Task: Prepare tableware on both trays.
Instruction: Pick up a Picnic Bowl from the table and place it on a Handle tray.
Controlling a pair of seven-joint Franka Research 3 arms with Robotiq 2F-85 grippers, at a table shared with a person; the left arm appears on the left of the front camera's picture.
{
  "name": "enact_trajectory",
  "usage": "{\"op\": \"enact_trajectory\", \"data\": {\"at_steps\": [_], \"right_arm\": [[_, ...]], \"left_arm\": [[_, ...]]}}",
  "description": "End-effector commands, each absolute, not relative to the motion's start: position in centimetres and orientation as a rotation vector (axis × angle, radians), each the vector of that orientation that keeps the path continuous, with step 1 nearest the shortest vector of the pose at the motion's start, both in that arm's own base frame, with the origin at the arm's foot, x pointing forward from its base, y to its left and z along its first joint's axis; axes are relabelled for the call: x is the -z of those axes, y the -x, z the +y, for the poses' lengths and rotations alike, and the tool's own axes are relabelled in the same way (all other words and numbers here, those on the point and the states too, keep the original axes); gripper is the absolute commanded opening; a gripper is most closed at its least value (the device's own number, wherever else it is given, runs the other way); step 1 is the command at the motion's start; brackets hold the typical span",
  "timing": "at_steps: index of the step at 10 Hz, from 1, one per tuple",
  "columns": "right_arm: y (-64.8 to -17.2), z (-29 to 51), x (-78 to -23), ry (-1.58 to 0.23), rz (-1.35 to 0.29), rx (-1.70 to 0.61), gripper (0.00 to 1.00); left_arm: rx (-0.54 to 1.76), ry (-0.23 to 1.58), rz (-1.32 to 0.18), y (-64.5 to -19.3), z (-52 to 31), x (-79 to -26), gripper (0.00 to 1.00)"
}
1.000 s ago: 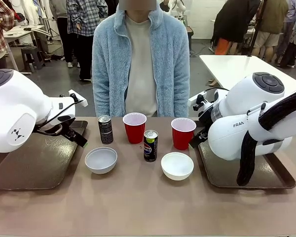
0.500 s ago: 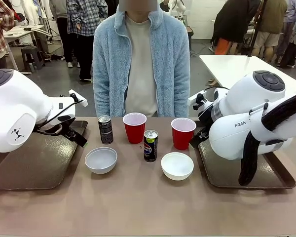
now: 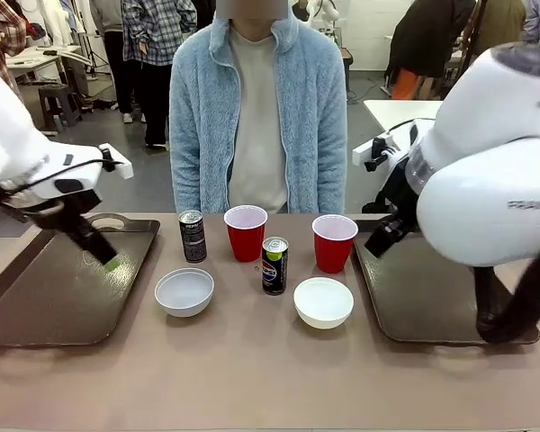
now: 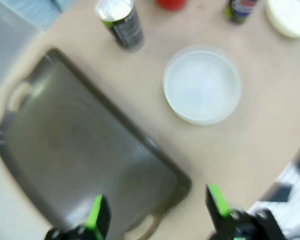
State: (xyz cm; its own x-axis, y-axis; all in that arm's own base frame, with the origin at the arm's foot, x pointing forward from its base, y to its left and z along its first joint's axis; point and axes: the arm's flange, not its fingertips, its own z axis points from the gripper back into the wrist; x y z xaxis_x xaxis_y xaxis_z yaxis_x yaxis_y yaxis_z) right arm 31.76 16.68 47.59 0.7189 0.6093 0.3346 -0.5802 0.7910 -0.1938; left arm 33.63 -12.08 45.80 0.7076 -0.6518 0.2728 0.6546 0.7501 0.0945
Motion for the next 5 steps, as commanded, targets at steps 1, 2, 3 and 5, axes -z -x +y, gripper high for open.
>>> {"op": "enact_trajectory", "data": {"at_steps": [1, 2, 3, 5], "right_arm": [[-20.7, 12.6, -41.0, 0.039, -0.28, -0.61, 1.0], [-21.1, 12.8, -40.8, 0.112, -0.281, -0.622, 1.0], [-29.7, 16.5, -48.3, 0.076, -0.326, -0.64, 1.0], [-29.7, 16.5, -48.3, 0.076, -0.326, -0.64, 1.0]], "left_arm": [[0.738, 0.074, -0.228, -25.0, -8.9, -42.5, 1.0], [0.688, 0.054, -0.303, -25.2, -9.0, -42.7, 1.0], [0.734, 0.027, -0.243, -31.9, -11.4, -46.8, 1.0], [0.734, 0.027, -0.243, -31.9, -11.4, -46.8, 1.0]]}}
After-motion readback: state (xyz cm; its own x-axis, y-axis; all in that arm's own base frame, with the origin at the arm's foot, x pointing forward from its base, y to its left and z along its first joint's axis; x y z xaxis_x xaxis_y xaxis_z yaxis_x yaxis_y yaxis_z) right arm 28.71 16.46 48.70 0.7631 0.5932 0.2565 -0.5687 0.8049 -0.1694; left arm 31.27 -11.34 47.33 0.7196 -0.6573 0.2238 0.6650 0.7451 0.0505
